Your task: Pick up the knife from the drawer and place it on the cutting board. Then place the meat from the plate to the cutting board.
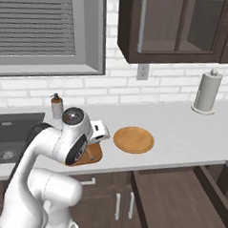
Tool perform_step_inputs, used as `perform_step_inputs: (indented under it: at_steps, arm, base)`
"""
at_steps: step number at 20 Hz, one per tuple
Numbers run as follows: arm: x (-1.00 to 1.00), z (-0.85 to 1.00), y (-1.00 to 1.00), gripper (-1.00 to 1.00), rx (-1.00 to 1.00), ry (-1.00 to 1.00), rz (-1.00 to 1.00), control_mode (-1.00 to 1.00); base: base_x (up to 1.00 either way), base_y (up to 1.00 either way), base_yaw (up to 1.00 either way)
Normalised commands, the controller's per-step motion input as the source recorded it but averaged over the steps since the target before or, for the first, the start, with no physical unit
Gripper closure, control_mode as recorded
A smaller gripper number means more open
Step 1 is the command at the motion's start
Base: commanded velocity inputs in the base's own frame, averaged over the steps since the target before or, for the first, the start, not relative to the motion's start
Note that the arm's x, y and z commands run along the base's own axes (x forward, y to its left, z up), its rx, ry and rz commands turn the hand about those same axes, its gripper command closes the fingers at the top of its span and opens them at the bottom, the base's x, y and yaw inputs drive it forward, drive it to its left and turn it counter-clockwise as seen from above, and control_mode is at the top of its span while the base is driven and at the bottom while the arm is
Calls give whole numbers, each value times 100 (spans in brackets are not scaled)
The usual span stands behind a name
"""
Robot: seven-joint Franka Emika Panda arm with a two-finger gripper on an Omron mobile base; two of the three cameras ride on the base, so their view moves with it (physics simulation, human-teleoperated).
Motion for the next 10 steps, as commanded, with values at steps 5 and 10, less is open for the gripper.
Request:
perform_step_inputs:
  at_steps: [5, 10]
  arm:
    - [-100, 90, -100, -100, 15, -70, 0, -100]
    - [-80, 46, -67, -100, 12, -57, 0, -100]
  base:
    - [0, 0, 0]
    - [0, 0, 0]
